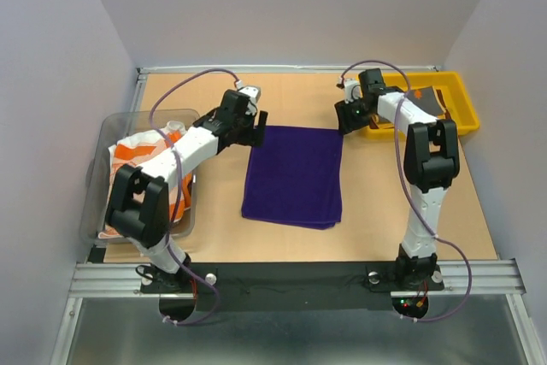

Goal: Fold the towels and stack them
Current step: Fold the towel

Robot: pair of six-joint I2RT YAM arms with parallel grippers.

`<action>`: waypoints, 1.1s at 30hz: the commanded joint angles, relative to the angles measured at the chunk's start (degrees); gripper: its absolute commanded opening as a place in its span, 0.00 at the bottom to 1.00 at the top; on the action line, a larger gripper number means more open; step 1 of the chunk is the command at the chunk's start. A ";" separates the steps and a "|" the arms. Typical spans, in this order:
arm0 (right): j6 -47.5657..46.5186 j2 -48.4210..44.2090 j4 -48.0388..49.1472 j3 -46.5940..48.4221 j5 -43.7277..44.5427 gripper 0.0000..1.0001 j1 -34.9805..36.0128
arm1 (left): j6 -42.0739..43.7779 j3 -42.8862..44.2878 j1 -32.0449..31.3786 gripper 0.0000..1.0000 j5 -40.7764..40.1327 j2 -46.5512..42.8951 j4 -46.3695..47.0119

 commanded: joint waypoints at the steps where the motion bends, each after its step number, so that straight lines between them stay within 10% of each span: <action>1: 10.06 -11.06 -0.71 -4.54 7.96 0.56 1.69 | -11.80 -9.07 -0.15 0.85 -1.71 -9.28 -2.24; 16: 44.51 -50.33 5.00 -52.07 16.68 0.55 15.75 | -25.69 -35.99 -8.32 0.58 -1.01 -26.43 -0.40; 24: 51.73 -57.84 7.02 -63.25 9.58 0.51 17.43 | -26.40 -36.09 -10.52 0.35 -1.28 -23.80 0.48; 33: 52.88 -55.91 10.89 -65.20 7.37 0.50 17.96 | -27.10 -36.79 -12.19 0.34 -1.36 -23.18 0.84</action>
